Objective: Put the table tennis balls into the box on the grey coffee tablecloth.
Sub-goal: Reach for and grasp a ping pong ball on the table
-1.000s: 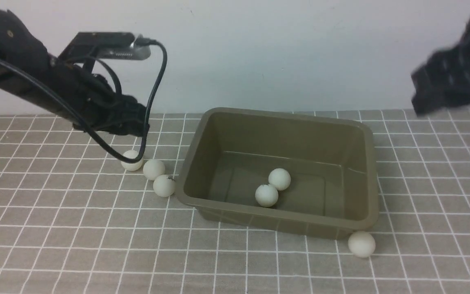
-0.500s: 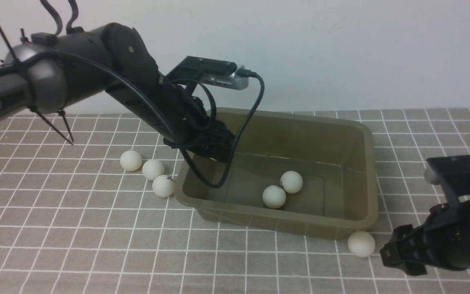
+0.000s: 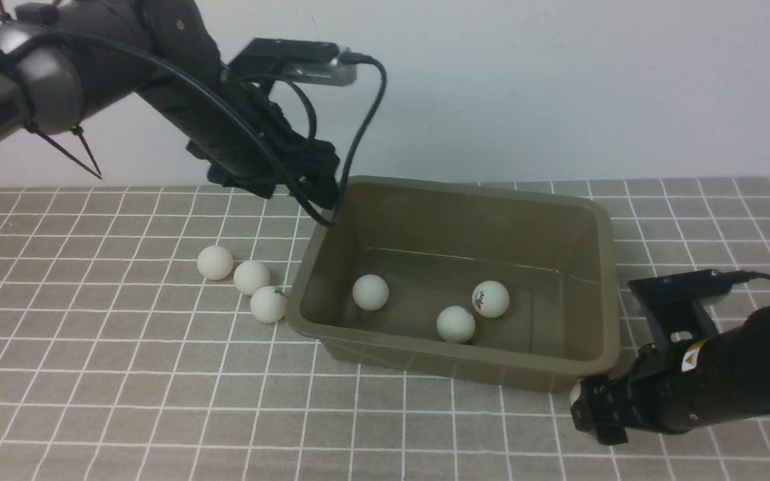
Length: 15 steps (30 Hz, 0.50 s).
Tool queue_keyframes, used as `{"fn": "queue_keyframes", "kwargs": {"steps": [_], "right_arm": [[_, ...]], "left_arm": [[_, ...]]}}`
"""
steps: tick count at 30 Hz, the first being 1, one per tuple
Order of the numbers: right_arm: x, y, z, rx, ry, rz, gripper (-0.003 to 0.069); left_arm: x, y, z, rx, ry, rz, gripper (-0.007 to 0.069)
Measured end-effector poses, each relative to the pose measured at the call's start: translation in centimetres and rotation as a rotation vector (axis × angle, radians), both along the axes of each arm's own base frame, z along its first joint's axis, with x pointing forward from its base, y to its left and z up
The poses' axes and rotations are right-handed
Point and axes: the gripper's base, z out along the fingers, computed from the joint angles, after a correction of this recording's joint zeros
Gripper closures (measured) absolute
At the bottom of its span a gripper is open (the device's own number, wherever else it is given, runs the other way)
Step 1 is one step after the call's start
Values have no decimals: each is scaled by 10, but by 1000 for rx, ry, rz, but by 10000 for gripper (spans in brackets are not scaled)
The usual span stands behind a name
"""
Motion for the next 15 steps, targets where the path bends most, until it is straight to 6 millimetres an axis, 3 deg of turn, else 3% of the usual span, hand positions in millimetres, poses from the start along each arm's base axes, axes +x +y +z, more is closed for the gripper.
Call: {"fn": "queue_keyframes", "kwargs": {"steps": [3,6,7,8,9,12,15], "right_arm": [[4,3,-6,-5,-21,9,113],[5,5,-12,-13,-16,16,227],[5,5,-13,-16,-11,19,306],[4,5,-13,-17,-6,21,316],[1,4,-9,-19,8,30,302],[-6,3,-2,-25,49,46,299],[-30,-3,33,-19,98,87,299]], "left_arm": [[4,22,1,15,30,68,195],[3,32,0,27,58,87,323],[2,35,-1,32,78,85,419],[2,36,-1,34,83,83,444],[0,37,-2,42,98,75,538],[-1,39,-3,51,117,68,596],[-1,47,-4,84,127,76,629]]}}
